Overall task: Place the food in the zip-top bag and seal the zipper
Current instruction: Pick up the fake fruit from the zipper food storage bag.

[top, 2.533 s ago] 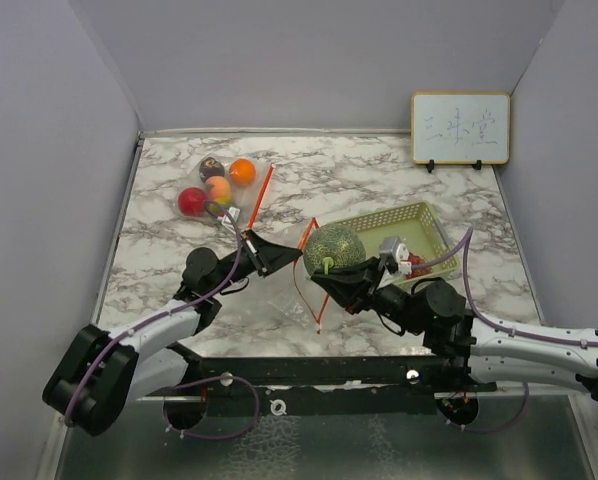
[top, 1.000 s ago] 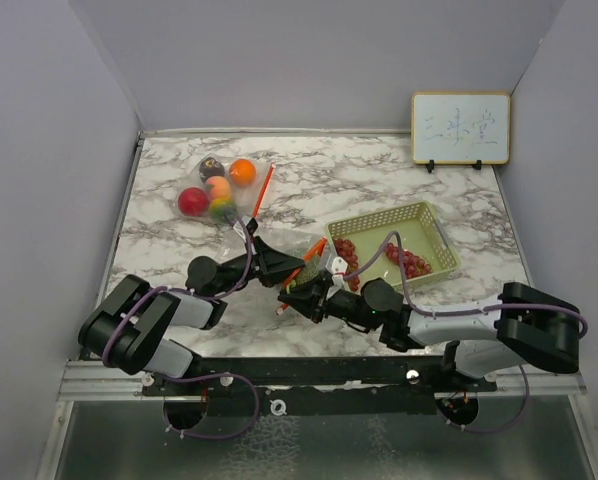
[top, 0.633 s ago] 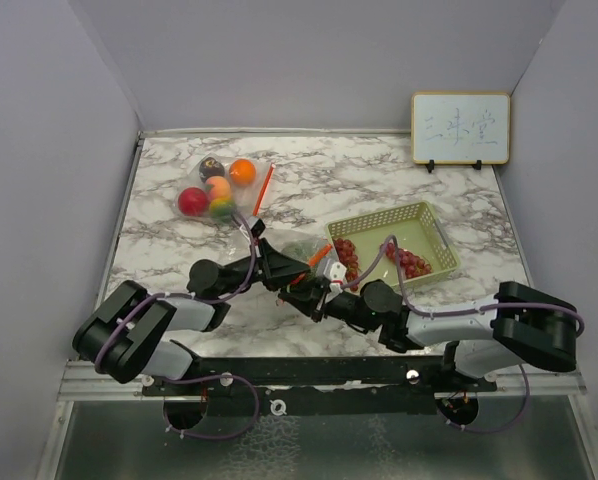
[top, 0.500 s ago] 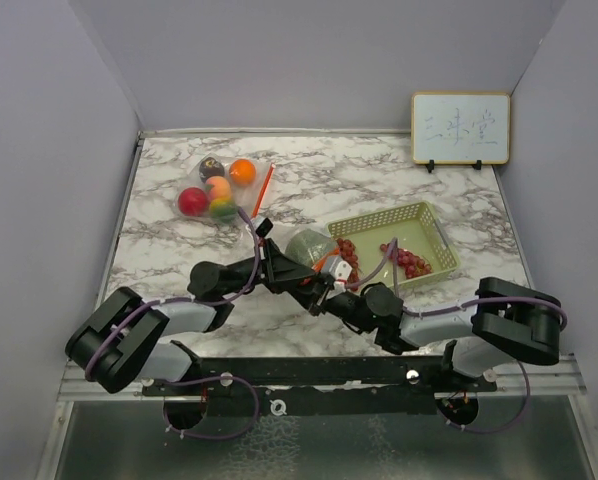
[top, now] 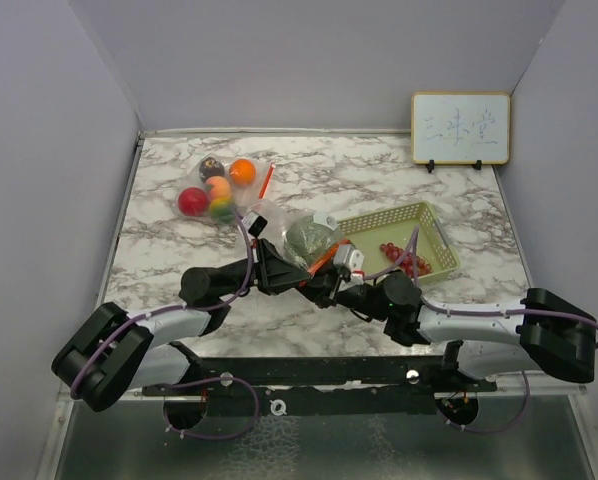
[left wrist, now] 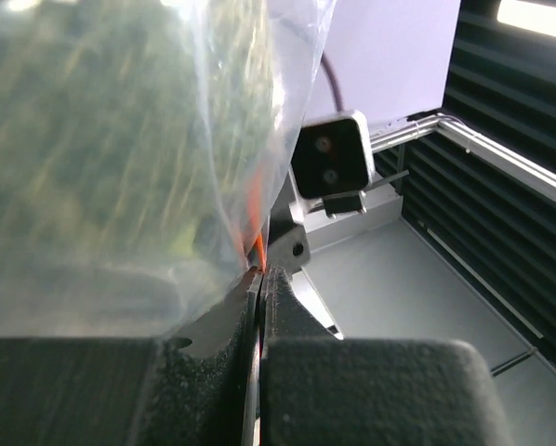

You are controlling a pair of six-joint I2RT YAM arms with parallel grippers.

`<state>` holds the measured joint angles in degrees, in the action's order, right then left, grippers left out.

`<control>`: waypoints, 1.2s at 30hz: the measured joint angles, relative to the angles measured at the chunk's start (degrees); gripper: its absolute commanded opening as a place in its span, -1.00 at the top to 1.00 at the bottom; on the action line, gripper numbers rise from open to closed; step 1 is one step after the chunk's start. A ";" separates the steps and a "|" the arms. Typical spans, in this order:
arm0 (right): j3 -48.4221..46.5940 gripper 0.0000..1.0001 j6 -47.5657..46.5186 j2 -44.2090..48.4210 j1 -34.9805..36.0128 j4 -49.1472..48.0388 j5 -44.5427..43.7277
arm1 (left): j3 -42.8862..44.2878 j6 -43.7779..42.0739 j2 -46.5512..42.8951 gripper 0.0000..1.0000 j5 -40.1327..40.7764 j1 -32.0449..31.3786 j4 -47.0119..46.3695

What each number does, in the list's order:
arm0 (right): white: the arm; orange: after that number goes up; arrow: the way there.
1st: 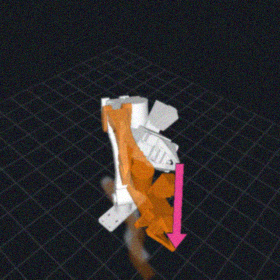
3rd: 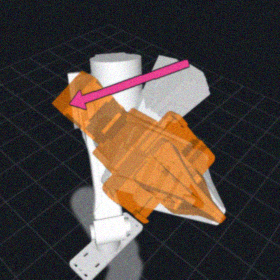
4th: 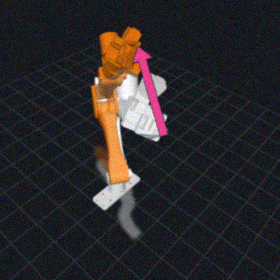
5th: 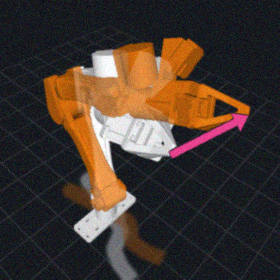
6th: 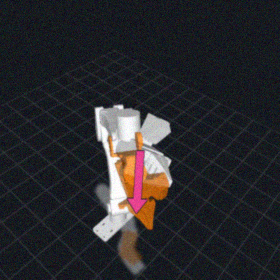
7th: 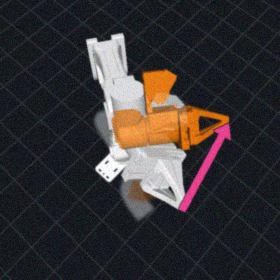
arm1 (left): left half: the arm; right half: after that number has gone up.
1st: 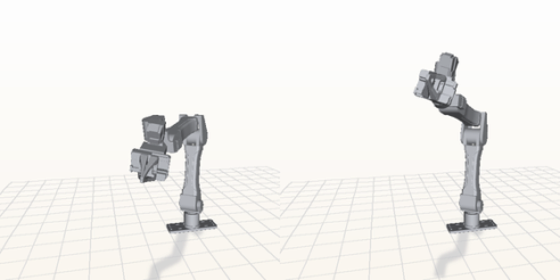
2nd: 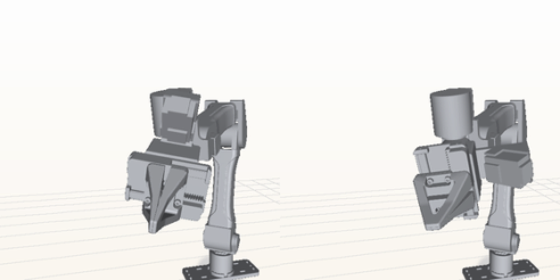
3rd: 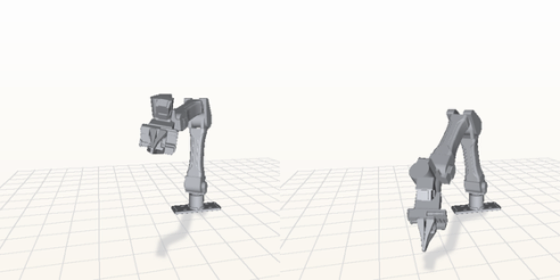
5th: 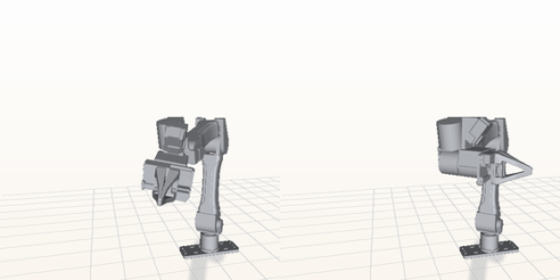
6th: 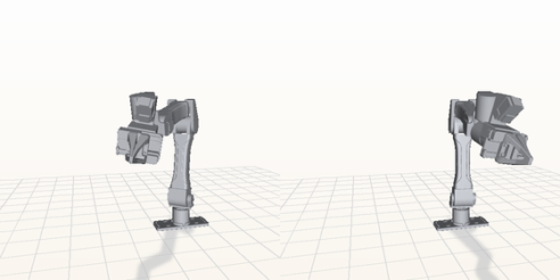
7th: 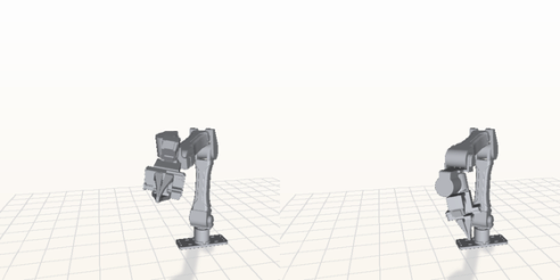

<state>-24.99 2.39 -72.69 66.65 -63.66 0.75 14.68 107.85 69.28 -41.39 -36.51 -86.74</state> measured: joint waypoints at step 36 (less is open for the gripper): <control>3.23 0.96 16.68 -6.27 -2.56 -19.54 -6.10 | -2.21 -4.11 -2.47 1.00 -0.44 -0.83 6.25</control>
<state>-21.76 19.07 -78.96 64.10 -83.20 -5.34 12.47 103.74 66.81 -41.82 -37.34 -80.49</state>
